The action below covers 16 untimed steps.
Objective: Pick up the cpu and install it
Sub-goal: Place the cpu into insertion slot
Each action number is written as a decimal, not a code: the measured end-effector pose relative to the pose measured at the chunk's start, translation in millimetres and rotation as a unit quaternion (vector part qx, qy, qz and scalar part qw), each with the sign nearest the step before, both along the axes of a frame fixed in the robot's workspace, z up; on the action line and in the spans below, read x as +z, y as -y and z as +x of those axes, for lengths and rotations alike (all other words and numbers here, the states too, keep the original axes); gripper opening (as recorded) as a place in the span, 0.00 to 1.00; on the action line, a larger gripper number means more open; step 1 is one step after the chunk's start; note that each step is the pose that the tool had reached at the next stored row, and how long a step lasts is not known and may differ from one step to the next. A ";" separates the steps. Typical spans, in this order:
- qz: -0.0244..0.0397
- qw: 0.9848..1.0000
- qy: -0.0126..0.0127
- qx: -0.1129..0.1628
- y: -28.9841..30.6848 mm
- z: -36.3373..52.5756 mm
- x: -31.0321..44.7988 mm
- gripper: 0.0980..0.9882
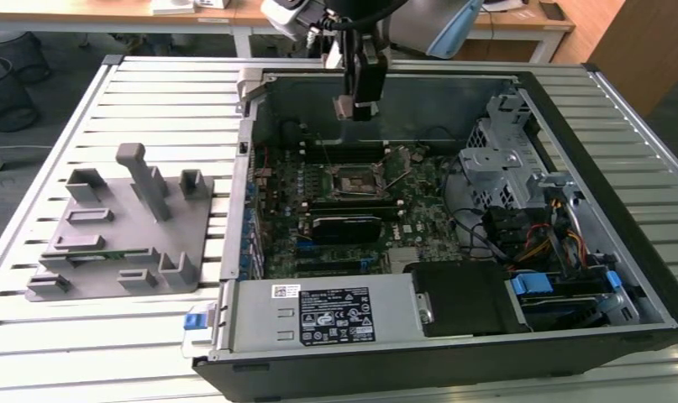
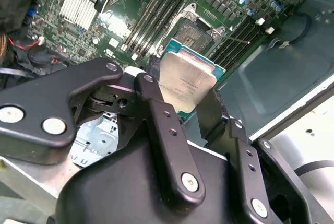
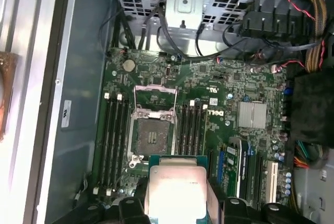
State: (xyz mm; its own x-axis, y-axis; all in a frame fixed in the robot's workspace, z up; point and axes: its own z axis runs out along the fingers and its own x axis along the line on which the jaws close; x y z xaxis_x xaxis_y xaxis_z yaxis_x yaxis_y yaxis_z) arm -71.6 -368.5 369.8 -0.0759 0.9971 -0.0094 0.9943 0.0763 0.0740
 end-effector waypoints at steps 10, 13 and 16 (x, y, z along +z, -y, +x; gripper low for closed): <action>0.000 0.997 0.000 -0.074 -0.4 0.0 -0.7 0.48; 0.000 0.995 0.000 -0.099 -0.5 0.0 -0.9 0.48; 0.000 0.993 0.000 -0.120 -0.7 0.0 -1.0 0.48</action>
